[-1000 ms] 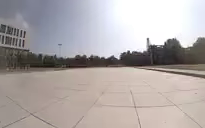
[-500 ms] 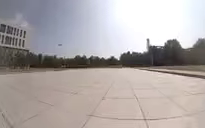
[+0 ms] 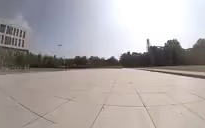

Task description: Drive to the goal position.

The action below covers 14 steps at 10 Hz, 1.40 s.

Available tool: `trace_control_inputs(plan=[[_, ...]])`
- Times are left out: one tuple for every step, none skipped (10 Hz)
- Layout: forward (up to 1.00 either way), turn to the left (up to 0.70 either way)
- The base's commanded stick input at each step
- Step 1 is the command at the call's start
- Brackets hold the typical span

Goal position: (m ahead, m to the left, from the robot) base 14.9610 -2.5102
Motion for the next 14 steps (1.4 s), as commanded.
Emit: trace_control_inputs(plan=[[0.70, 0.02], [0.70, 0.02], [0.70, 0.02], [0.70, 0.02], [0.70, 0.02], [0.70, 0.02], [0.70, 0.02], [0.70, 0.02], [0.70, 0.02], [0.70, 0.02], [0.70, 0.02], [0.70, 0.02], [0.70, 0.02], [0.70, 0.02]])
